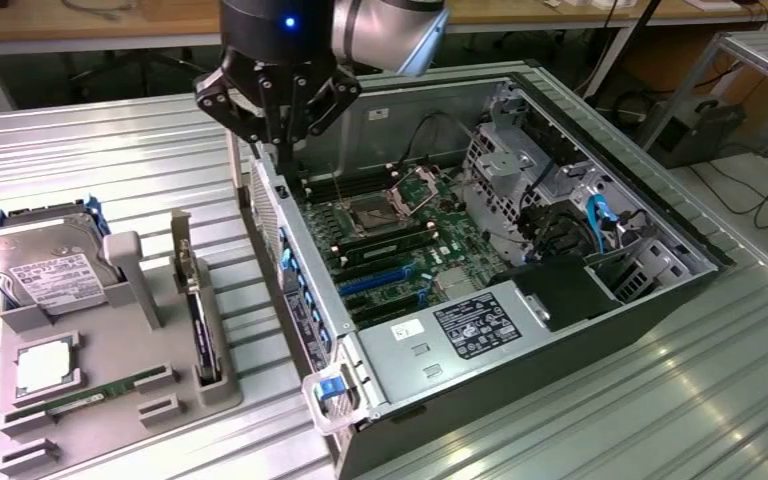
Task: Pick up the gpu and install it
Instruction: 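Reach for the gpu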
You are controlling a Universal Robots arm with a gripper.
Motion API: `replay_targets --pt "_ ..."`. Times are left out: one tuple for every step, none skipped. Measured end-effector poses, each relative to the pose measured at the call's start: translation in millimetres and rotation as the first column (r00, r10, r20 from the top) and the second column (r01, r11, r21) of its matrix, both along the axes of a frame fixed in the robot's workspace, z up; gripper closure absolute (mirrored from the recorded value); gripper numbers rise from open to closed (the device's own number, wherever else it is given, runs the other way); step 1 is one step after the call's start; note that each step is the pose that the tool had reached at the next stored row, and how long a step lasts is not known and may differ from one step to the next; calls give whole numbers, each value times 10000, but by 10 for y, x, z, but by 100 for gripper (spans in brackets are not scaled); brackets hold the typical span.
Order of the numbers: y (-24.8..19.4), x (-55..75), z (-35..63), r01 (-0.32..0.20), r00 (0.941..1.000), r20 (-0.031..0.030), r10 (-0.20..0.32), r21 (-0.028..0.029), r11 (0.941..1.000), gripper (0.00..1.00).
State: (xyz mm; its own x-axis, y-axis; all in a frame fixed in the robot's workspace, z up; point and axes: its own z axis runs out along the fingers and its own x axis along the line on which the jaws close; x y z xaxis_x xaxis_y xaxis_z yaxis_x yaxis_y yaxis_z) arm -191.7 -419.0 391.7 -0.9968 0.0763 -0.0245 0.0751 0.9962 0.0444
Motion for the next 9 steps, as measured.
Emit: replay_targets --pt "-15 -47 -2 -1 10000 -1 1 -2 10000 89" --pt "-27 -89 -5 -1 10000 -1 1 -1 10000 89" --pt "-41 -132 -9 0 10000 0 0 -1 10000 89" --pt "-52 -169 -14 1 10000 0 -1 1 10000 89" --pt "-65 -211 -18 1 10000 -1 -1 -1 10000 89" --pt "-79 -251 -24 0 10000 -1 0 -1 10000 89" --pt "-93 -290 -32 0 10000 0 0 0 10000 89" --pt "-108 -332 -40 -1 10000 0 1 0 10000 89" --pt "-124 -378 -49 -1 10000 -1 1 -1 10000 89"
